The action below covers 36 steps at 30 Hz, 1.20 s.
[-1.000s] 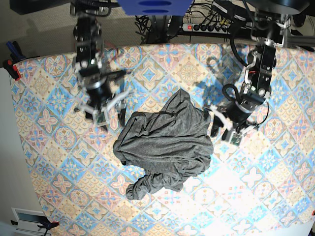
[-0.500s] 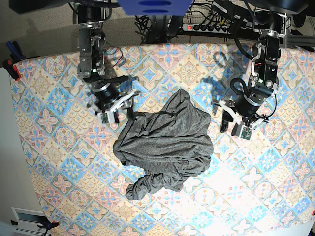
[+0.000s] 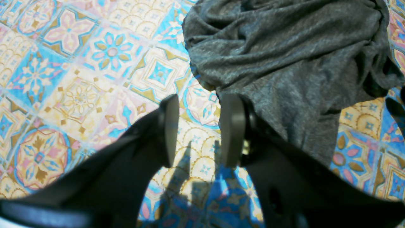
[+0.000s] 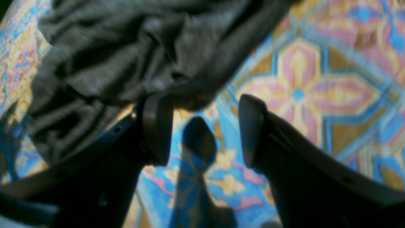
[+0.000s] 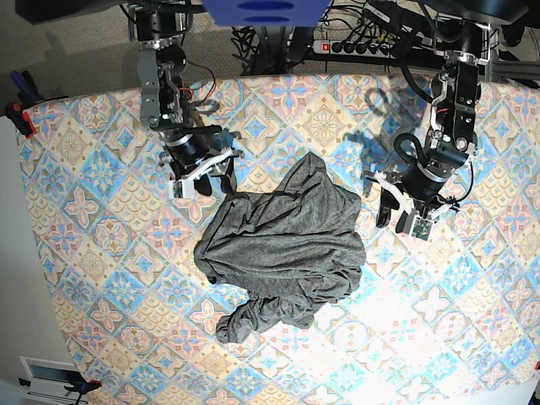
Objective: Layout the t-shirt on the table in an organized manner, then fold the t-shirt properly
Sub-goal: 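Lower the right gripper to the shirt edge and grasp it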
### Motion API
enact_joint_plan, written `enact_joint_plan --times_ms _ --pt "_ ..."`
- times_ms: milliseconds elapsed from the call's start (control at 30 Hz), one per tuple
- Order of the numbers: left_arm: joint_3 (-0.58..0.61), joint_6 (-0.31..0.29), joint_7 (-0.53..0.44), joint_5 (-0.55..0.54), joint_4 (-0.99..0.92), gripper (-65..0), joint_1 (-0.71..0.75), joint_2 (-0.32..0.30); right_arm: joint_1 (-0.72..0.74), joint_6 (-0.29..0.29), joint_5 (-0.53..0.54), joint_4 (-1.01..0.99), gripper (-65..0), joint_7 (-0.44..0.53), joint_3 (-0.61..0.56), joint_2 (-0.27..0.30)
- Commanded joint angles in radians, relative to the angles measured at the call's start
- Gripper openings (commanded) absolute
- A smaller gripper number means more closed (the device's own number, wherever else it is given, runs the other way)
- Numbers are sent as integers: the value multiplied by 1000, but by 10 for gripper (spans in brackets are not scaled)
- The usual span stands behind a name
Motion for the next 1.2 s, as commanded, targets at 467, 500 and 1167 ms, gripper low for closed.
enact_joint_plan --times_ms 467,500,1167 --pt "-5 4 -23 -5 15 -445 7 -7 144 8 15 3 -334 18 -76 -2" --pt "-5 4 -23 -5 15 -445 7 -7 144 8 15 -7 -334 18 -76 -2" --pt "-5 4 -23 -8 14 -445 7 -7 144 8 10 -154 -335 25 -73 -2"
